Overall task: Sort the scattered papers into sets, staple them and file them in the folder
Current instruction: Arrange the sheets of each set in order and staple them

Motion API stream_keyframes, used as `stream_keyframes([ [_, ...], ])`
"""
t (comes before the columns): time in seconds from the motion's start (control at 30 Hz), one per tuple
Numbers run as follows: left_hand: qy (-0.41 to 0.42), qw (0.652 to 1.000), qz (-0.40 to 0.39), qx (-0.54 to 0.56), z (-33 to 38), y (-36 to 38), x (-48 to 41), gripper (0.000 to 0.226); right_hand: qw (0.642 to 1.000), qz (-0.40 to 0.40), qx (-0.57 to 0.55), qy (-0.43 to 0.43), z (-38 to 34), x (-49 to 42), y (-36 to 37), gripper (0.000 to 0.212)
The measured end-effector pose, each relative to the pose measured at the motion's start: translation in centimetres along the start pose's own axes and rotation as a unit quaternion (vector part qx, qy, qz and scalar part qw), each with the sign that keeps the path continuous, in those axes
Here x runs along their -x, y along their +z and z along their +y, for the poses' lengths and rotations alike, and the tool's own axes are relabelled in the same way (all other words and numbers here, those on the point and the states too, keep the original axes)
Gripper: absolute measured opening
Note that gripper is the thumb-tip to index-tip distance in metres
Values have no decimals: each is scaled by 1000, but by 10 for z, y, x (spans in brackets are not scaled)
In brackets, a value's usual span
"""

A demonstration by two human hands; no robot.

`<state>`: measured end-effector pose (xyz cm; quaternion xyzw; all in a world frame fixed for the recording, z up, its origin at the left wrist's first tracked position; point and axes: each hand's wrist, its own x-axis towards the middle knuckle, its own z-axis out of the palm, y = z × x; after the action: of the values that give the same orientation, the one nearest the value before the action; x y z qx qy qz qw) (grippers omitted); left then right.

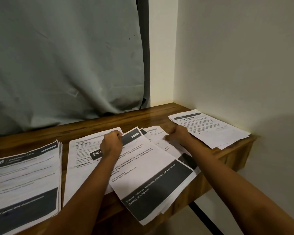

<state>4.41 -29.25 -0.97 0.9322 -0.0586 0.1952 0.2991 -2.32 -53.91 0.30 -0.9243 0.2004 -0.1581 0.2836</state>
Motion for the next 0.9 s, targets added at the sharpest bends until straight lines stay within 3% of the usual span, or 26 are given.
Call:
stream_keyframes([
  [0.1,22,999,-20,25,-4,9,2,23,999,9,-38,5,1,0,8,40],
  [0.37,33,997,-34,54,-8,13,3,30,1000,24,13,12,-4,-4,7,39],
  [0.67,14,997,-40,71,-7,11,4,33,994,78,-75,4,1,-3,10,41],
  [0.9,1,989,-20,145,-3,5,8,31,964,117,-225,79,-3,-11,2,20],
])
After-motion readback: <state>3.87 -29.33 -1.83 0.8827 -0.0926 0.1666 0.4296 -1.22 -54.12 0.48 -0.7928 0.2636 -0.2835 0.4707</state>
